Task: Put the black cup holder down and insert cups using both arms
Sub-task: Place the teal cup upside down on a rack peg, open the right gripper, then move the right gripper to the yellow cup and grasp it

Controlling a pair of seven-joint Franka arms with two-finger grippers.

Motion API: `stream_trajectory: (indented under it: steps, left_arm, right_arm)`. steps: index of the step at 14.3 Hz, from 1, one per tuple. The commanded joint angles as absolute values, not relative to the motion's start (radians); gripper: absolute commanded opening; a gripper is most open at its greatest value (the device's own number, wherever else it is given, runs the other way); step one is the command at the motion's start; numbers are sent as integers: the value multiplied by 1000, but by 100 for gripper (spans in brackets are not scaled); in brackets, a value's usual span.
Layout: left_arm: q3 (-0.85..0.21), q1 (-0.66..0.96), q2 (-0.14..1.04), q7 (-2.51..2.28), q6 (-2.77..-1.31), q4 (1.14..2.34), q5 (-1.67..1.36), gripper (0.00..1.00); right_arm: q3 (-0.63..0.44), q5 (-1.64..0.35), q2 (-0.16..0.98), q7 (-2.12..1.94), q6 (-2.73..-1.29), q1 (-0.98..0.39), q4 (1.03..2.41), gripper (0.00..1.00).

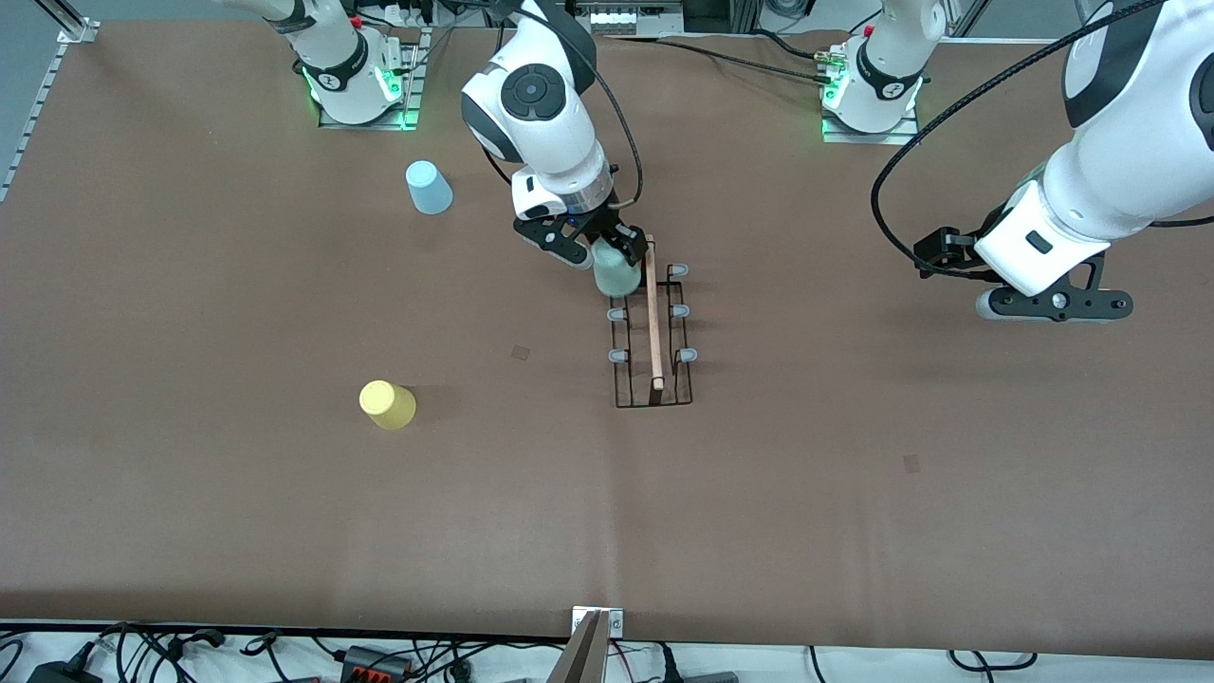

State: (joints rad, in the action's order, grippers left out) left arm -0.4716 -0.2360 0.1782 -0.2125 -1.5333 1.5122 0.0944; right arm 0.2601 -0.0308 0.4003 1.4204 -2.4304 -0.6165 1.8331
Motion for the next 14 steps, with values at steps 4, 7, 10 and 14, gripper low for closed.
stream_trajectory:
  steps: [4,7,10,14]
  left_arm:
    - [-474,-242,176,-193,-1531,1505,71,100]
    - [-474,-242,176,-193,-1532,1505,71,100]
    - [-474,-242,178,-193,-1532,1505,69,100]
    - [-474,-242,183,-195,-1536,1505,18,100]
  right_arm:
    - [262,-25,290,1246,-2278,-493,1850,100]
    - [258,-25,206,915,-2229,-315,1960,100]
    - [210,-15,202,581,-2240,-204,1977,100]
    - [144,61,287,315,-2325,-143,1971,100]
